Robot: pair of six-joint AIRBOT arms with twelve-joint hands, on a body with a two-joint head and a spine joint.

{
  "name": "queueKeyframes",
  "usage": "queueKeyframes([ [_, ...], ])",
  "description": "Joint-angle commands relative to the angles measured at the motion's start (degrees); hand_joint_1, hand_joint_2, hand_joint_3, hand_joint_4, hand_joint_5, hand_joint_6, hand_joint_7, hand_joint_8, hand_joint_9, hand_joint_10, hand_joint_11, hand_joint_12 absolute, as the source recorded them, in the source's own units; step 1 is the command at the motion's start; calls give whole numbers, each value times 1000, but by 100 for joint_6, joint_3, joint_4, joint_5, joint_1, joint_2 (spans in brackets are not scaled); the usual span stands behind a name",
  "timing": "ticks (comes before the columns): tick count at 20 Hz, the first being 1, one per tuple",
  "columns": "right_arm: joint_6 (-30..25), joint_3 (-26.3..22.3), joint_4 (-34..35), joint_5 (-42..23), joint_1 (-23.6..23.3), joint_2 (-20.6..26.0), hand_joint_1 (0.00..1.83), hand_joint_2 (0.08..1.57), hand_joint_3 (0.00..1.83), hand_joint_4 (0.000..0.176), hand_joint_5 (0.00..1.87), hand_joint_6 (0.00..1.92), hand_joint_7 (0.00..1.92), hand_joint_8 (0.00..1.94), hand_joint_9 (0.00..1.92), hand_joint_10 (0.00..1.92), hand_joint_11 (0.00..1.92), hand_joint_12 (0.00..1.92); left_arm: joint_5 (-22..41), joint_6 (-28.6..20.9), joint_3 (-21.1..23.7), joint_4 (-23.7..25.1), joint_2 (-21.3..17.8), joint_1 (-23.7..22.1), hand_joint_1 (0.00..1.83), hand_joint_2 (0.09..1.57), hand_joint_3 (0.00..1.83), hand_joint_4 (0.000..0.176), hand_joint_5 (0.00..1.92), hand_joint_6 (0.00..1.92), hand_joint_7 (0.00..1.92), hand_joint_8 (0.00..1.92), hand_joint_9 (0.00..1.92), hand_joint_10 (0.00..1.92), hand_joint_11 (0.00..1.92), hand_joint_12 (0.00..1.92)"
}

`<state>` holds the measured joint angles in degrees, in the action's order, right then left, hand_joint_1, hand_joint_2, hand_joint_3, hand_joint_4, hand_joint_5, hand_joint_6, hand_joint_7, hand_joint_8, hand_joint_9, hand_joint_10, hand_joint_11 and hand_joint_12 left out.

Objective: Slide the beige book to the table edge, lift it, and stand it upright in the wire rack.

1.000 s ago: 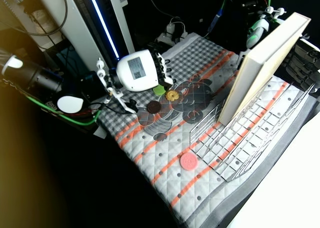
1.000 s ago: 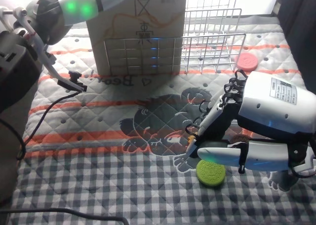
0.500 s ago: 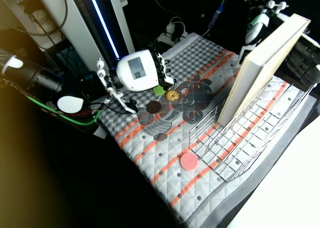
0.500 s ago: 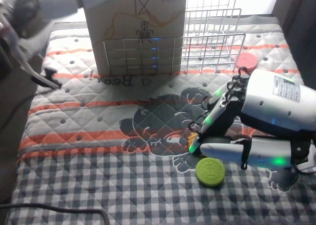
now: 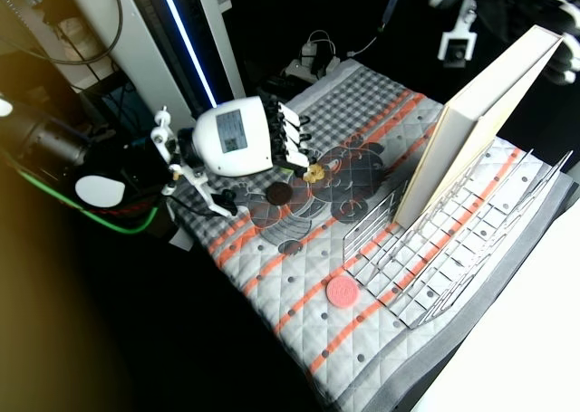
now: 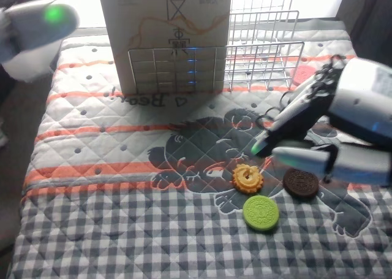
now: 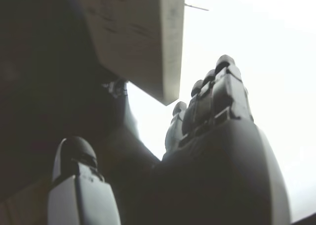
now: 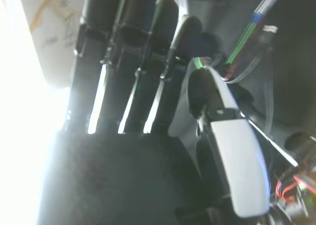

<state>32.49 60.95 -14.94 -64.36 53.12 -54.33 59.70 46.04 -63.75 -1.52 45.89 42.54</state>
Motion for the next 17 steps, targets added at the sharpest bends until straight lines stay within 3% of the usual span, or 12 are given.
queueKeyframes([
  [1, 272, -38, 724, -1012, -19, 184, 532, 1396, 5, 0, 1136, 16, 1228, 0, 1317, 0, 950, 805, 1344, -149, 120, -247, -168, 170, 266, 831, 0, 162, 0, 0, 0, 0, 0, 0, 0, 0],
  [2, 300, -70, 936, -1185, 49, 284, 470, 1406, 6, 0, 1069, 2, 1148, 0, 1186, 0, 810, 742, 1654, -206, 250, -295, -258, 440, 251, 838, 3, 164, 0, 0, 0, 0, 0, 0, 0, 0],
  [3, 302, -72, 1143, -1408, 152, 370, 394, 1449, 0, 0, 942, 0, 1018, 0, 1003, 0, 722, 522, 1939, -249, 373, -345, -324, 730, 523, 899, 26, 158, 20, 7, 0, 0, 0, 0, 0, 0],
  [4, 315, -79, 1359, -1608, 258, 454, 325, 1427, 0, 0, 861, 0, 921, 0, 868, 0, 648, 355, 2208, -274, 488, -387, -373, 964, 632, 963, 17, 172, 3, 1, 0, 0, 0, 0, 0, 0],
  [6, 545, -173, 1810, -2071, 465, 638, 284, 1388, 0, 0, 688, 0, 678, 0, 574, 0, 411, 204, 2641, -399, 642, -463, -450, 1342, 570, 954, 3, 157, 5, 1, 0, 0, 0, 0, 0, 0],
  [7, 656, -224, 1953, -2238, 550, 706, 297, 1378, 0, 0, 584, 0, 543, 0, 415, 0, 265, 136, 2787, -440, 687, -516, -464, 1495, 400, 927, 0, 111, 16, 5, 0, 0, 0, 0, 0, 0],
  [10, 853, -360, 2399, -2829, 822, 918, 424, 1335, 0, 24, 469, 0, 475, 2, 405, 9, 303, 76, 3027, -444, 749, -681, -455, 1778, 280, 951, 6, 106, 72, 0, 57, 6, 46, 1, 0, 246],
  [11, 891, -391, 2483, -2951, 879, 970, 411, 1308, 0, 0, 410, 0, 420, 0, 373, 1, 286, 51, 3068, -457, 763, -707, -454, 1827, 319, 967, 5, 123, 71, 0, 70, 1, 41, 1, 0, 102],
  [12, 940, -428, 2558, -3093, 952, 1013, 404, 1279, 0, 0, 379, 0, 387, 0, 350, 0, 262, 35, 3127, -478, 781, -725, -456, 1867, 347, 1000, 16, 105, 75, 1, 56, 1, 7, 0, 0, 20],
  [13, 982, -482, 2643, -3275, 1066, 1073, 420, 1247, 0, 33, 360, 0, 343, 0, 319, 0, 240, 21, 3247, -485, 817, -753, -466, 1936, 340, 1071, 15, 92, 85, 1, 55, 0, 1, 0, 1, 5],
  [15, 990, -522, 2729, -3472, 1202, 1099, 422, 1237, 0, 66, 358, 4, 325, 5, 310, 3, 243, 19, 3431, -485, 860, -814, -479, 2045, 294, 1085, 9, 70, 106, 7, 72, 6, 20, 7, 31, 16],
  [17, 1005, -541, 2751, -3586, 1259, 1088, 430, 1226, 0, 66, 292, 0, 338, 5, 285, 0, 212, 4, 3585, -505, 887, -867, -474, 2144, 169, 1146, 4, 42, 91, 1, 94, 2, 75, 8, 76, 60],
])
